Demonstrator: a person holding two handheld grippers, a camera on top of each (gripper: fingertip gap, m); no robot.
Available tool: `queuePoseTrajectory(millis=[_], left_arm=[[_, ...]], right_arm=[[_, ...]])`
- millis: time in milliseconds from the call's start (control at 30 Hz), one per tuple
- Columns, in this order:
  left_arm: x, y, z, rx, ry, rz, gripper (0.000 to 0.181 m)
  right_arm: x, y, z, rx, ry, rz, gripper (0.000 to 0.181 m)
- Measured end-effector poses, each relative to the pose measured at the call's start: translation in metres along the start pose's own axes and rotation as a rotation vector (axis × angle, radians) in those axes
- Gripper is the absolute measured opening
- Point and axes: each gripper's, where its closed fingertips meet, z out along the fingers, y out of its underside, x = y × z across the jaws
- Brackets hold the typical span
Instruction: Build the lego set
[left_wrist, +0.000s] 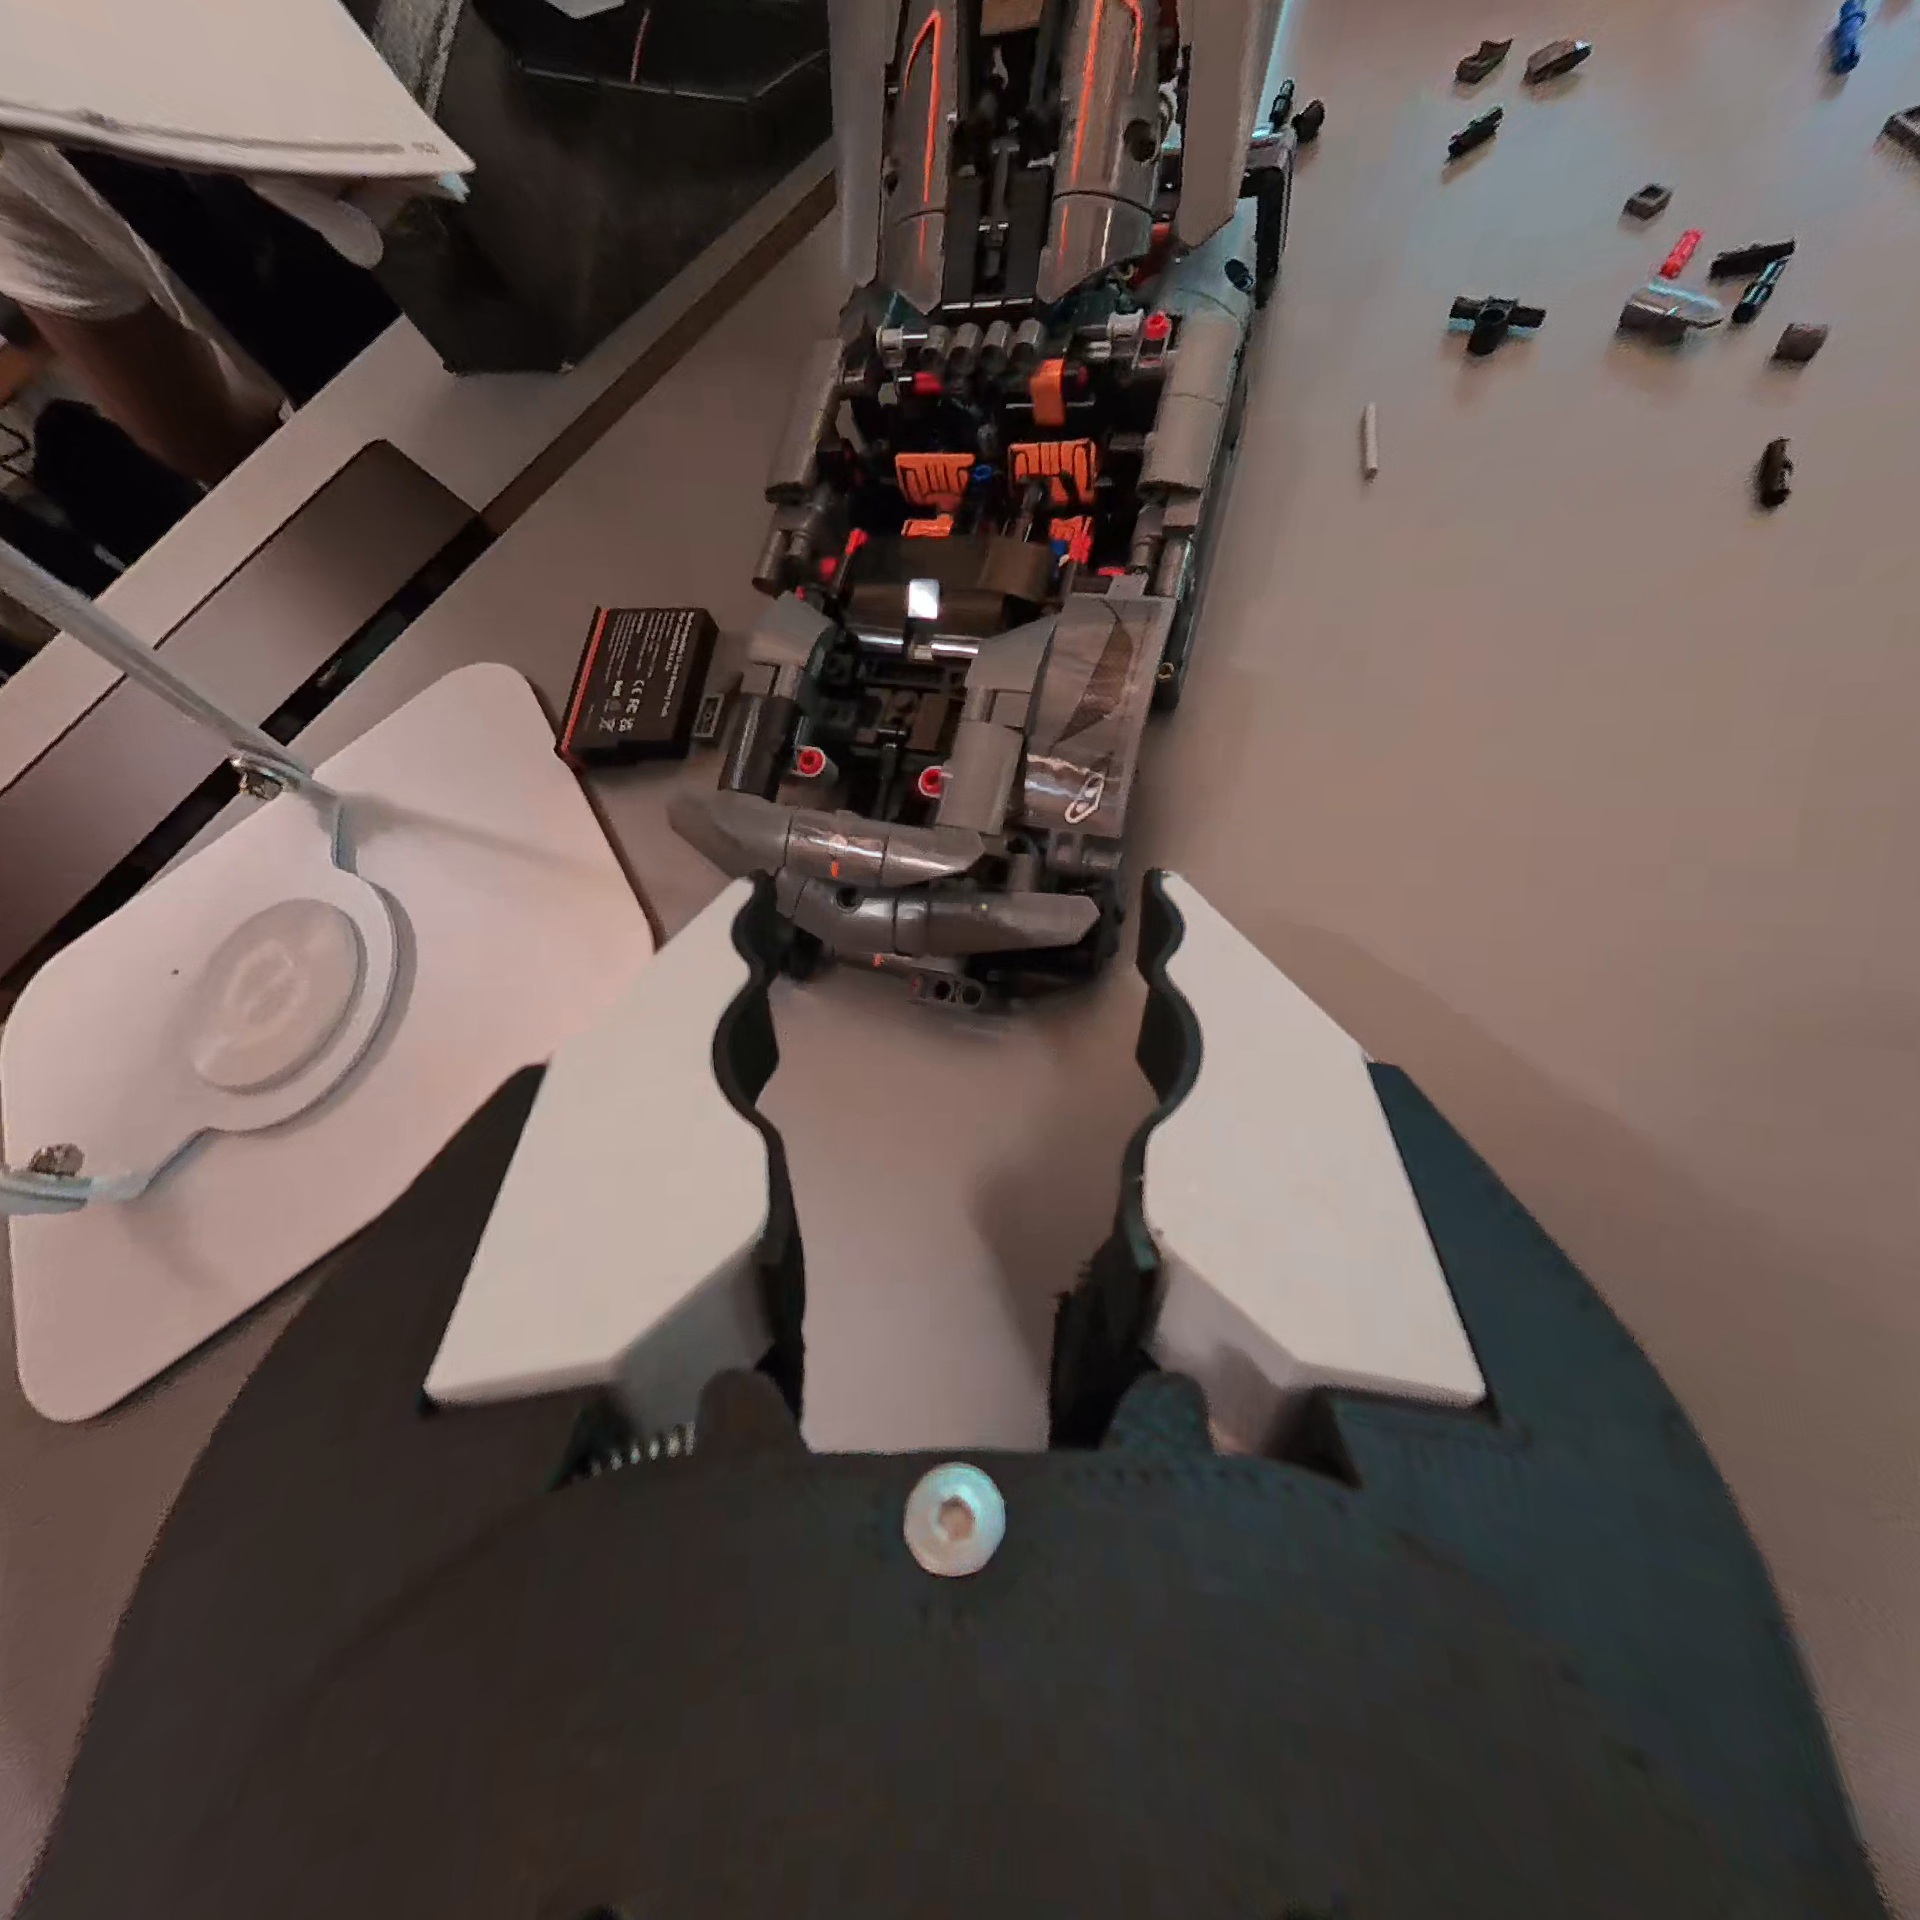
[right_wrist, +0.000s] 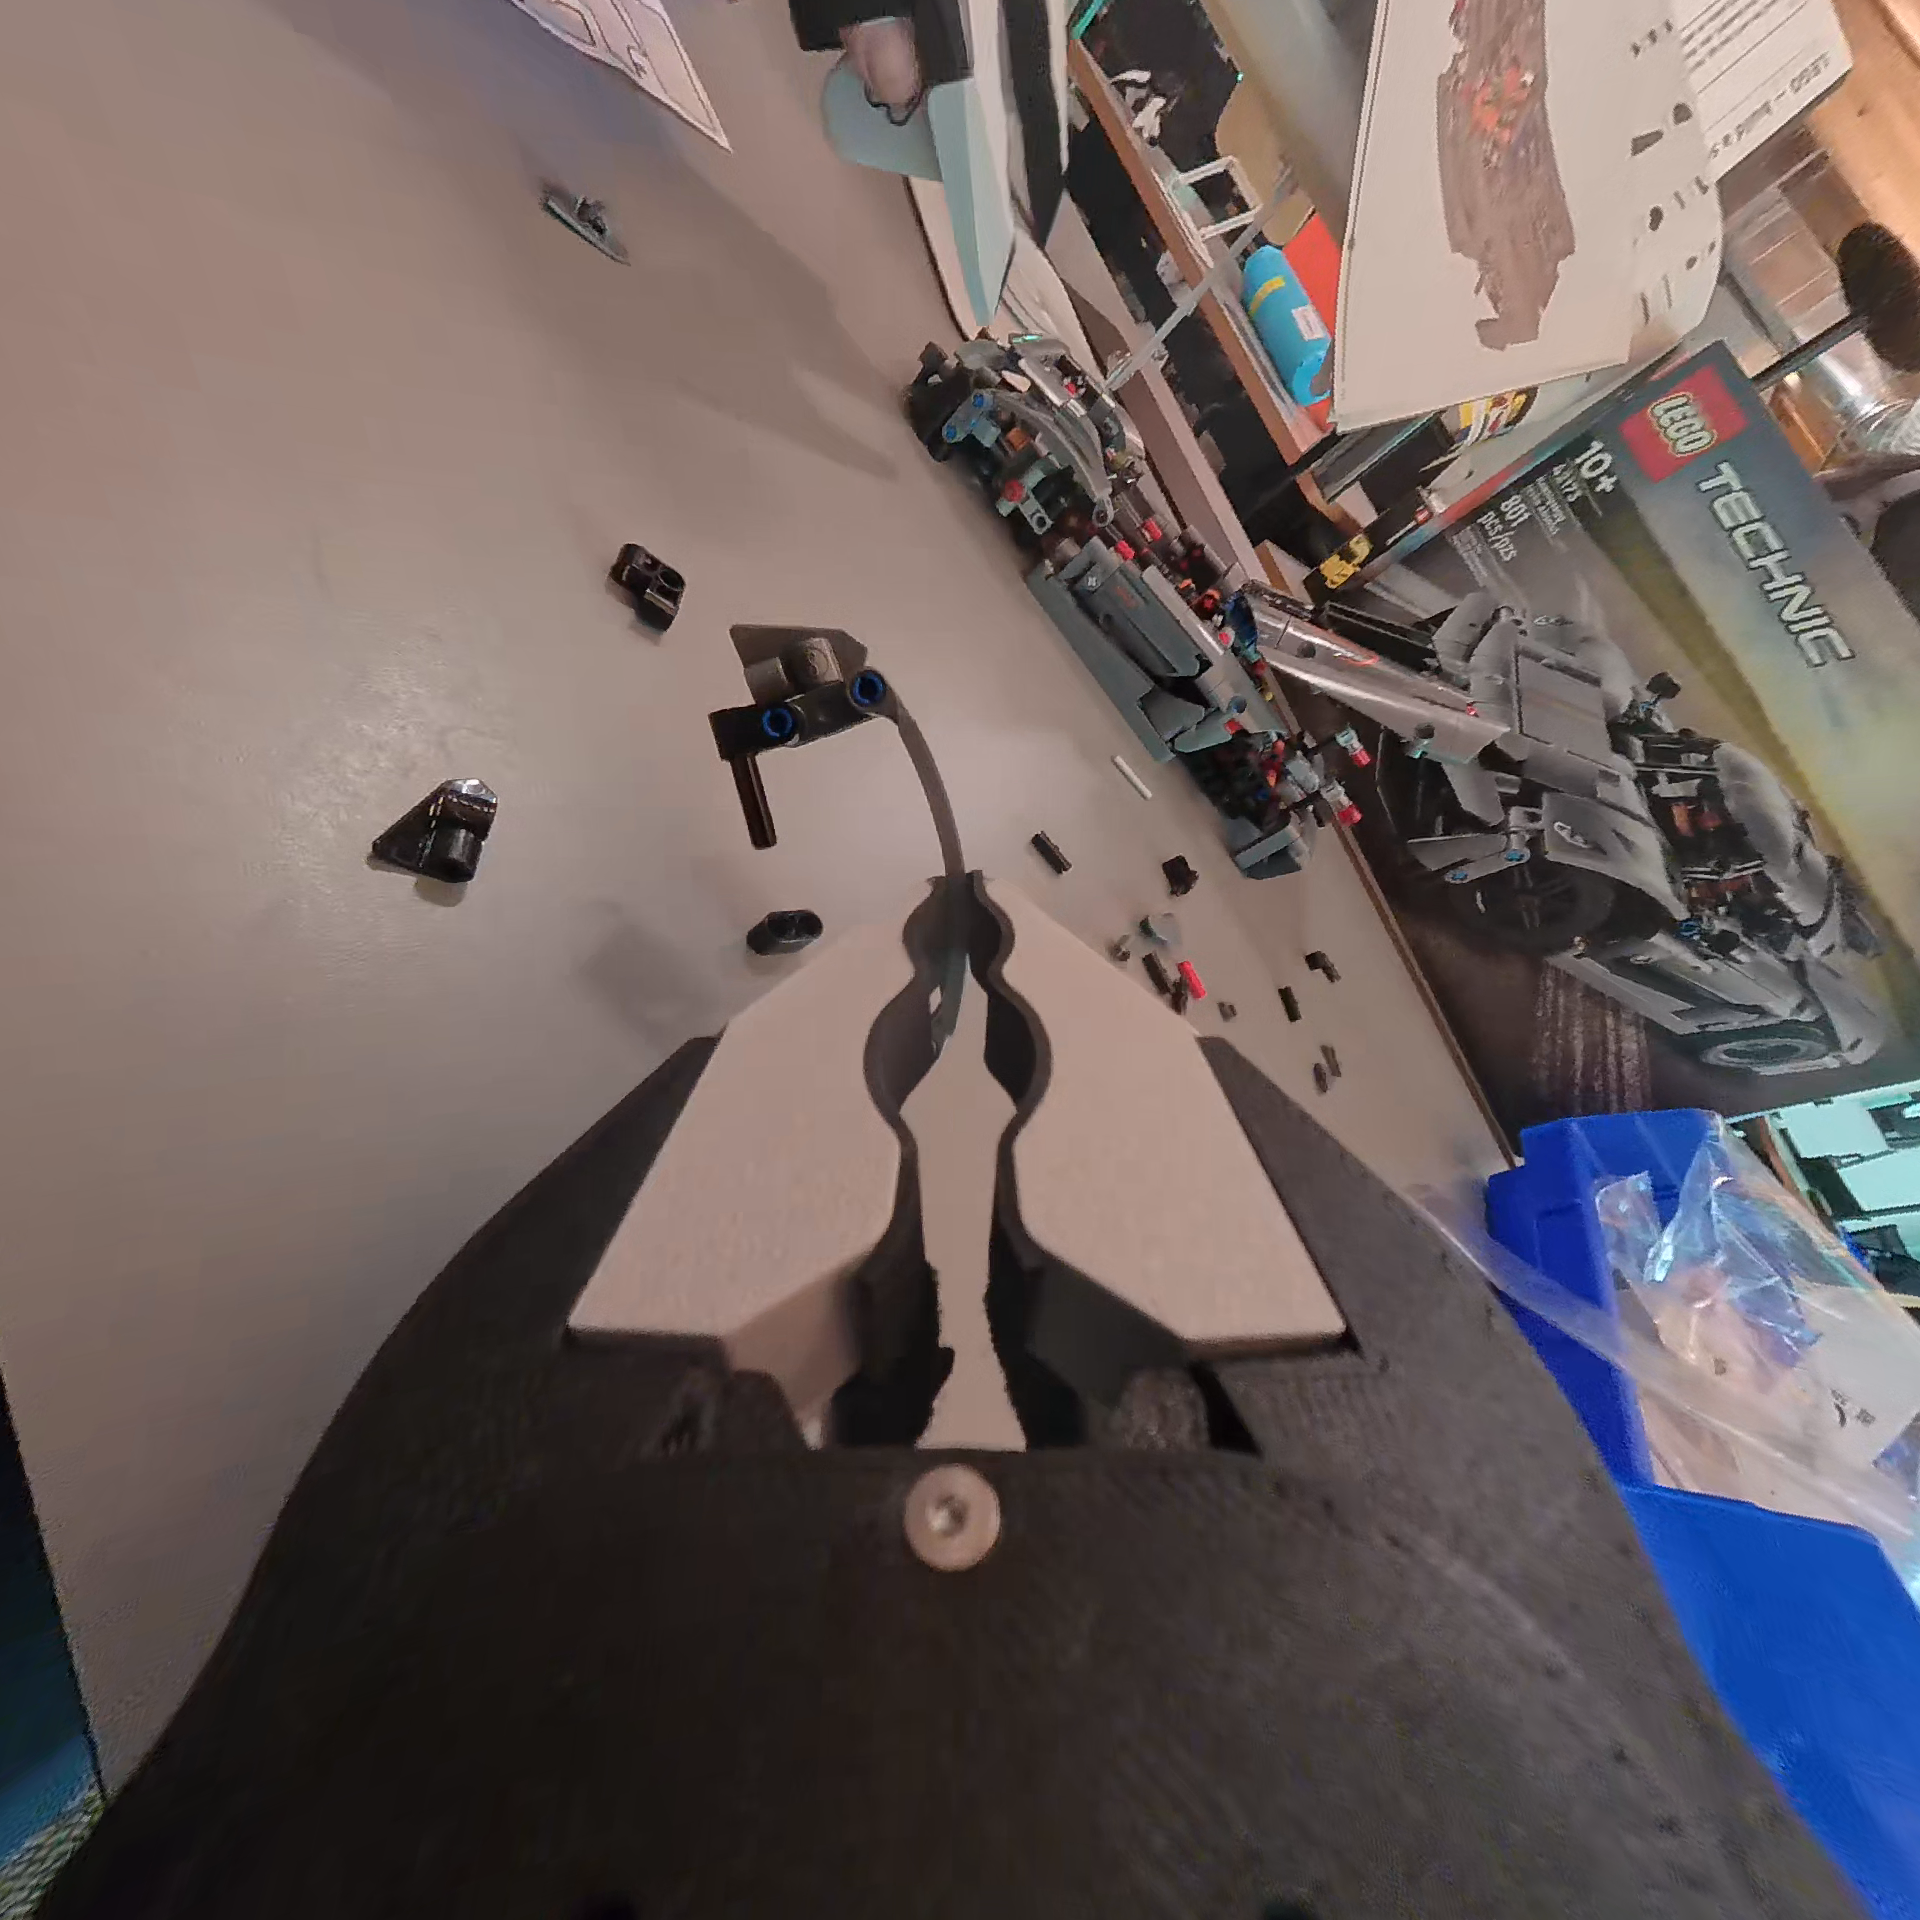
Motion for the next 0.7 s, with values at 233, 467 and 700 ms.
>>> queuePoseTrajectory(millis=[233,467,700], left_arm=[[-0.024,-0.010,0.002,0.080,0.105,-0.149,0.070],[-0.039,-0.007,0.027,0.074,0.237,-0.297,0.087],[-0.022,0.005,0.051,-0.001,0.479,-0.462,0.087]], right_arm=[[-0.003,-0.001,-0.001,0.010,-0.017,0.008,0.000],[-0.003,0.003,0.001,-0.006,-0.017,0.004,0.000],[-0.004,0.009,0.005,-0.041,-0.021,-0.009,0.000]])
